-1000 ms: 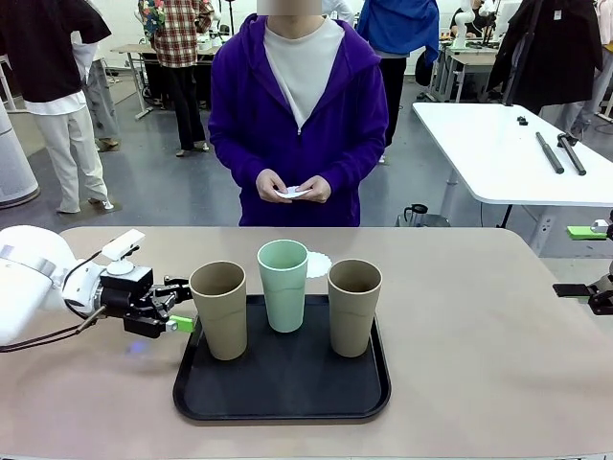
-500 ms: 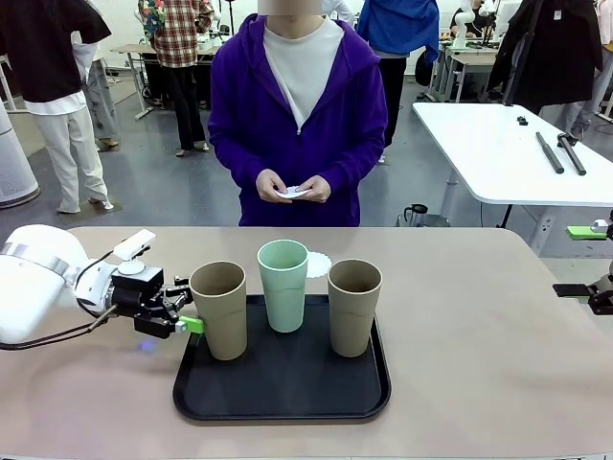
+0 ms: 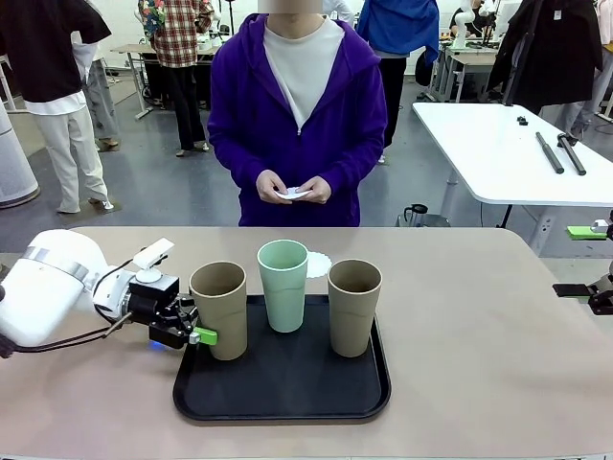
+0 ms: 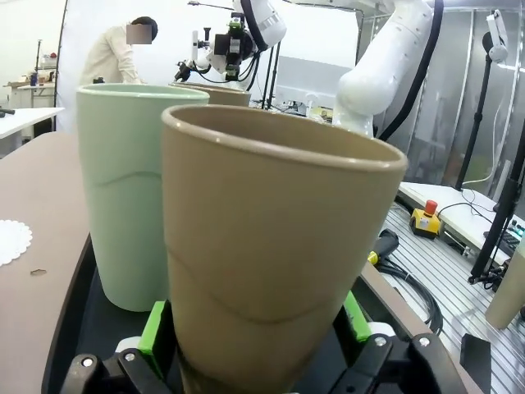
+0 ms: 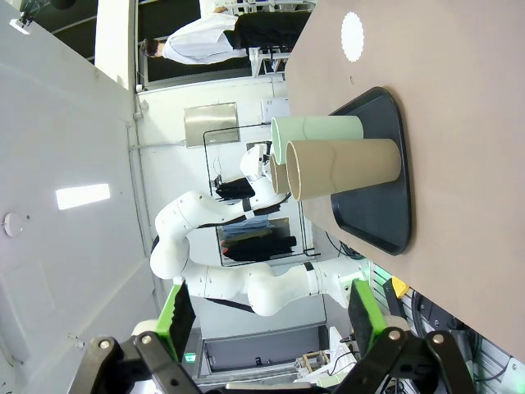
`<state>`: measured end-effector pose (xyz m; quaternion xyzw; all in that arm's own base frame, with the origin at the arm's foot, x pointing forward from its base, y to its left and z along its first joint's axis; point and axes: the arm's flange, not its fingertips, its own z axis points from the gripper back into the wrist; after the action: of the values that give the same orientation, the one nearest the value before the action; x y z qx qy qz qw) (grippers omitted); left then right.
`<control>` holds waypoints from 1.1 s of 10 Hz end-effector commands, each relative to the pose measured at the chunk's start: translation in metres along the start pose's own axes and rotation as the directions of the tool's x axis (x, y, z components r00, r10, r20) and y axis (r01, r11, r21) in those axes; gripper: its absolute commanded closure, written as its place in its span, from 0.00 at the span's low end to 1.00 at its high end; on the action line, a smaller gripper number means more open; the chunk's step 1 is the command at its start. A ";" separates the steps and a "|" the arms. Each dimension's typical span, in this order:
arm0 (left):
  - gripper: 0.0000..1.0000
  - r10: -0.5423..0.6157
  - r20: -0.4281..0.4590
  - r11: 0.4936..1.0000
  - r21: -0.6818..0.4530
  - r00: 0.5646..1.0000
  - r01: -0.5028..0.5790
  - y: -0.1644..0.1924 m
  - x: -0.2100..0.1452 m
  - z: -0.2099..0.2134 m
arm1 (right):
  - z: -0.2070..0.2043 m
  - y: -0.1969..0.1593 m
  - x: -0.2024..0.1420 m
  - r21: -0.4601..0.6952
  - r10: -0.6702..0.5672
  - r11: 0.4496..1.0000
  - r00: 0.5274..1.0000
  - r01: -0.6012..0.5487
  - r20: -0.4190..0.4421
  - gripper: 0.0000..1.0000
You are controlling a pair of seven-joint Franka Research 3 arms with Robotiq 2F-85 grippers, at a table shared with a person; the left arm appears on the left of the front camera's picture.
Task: Place coasters on the table and set cups on them.
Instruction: Pick up one Reusable plastic cup and place it on a coaster set by the human.
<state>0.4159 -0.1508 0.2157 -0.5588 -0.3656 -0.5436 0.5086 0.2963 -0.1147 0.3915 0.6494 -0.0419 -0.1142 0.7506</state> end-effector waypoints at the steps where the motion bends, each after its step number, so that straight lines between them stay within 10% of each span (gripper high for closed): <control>1: 0.00 -0.054 -0.015 0.999 0.008 0.998 0.054 0.006 -0.005 -0.009 | 0.000 0.000 0.000 -0.001 -0.013 1.000 1.000 0.013 0.002 0.00; 4: 0.00 -0.090 0.011 0.996 0.000 0.996 0.090 0.010 -0.008 -0.011 | 0.000 0.000 0.000 -0.001 -0.013 1.000 1.000 0.013 0.002 0.00; 5: 0.58 -0.106 0.032 0.994 -0.006 0.994 0.106 0.010 -0.005 -0.009 | 0.000 0.000 0.000 -0.001 -0.013 1.000 1.000 0.013 0.002 0.00; 6: 0.58 -0.109 0.041 0.994 -0.008 0.993 0.110 0.009 -0.003 -0.008 | 0.000 0.000 0.000 -0.001 -0.013 1.000 1.000 0.013 0.002 0.00; 7: 1.00 -0.106 0.047 0.994 -0.013 0.993 0.107 0.009 -0.002 -0.007 | 0.000 0.000 0.000 -0.001 -0.013 1.000 1.000 0.013 0.002 0.00; 8: 0.63 -0.103 0.049 0.995 -0.014 0.993 0.104 0.009 -0.002 -0.007 | 0.000 0.000 0.000 -0.001 -0.013 1.000 1.000 0.013 0.002 0.00; 9: 1.00 -0.100 0.048 0.995 -0.016 0.994 0.101 0.009 -0.002 -0.007 | 0.000 0.000 0.000 -0.001 -0.013 1.000 1.000 0.013 0.002 0.00; 11: 1.00 -0.022 0.061 1.000 0.019 0.998 0.020 -0.005 0.023 -0.006 | 0.000 0.000 0.000 -0.001 -0.013 1.000 1.000 0.013 0.002 0.00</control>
<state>0.4203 -0.1591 0.2166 -0.5613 -0.3821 -0.5529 0.4828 0.2963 -0.1147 0.3915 0.6494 -0.0419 -0.1142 0.7506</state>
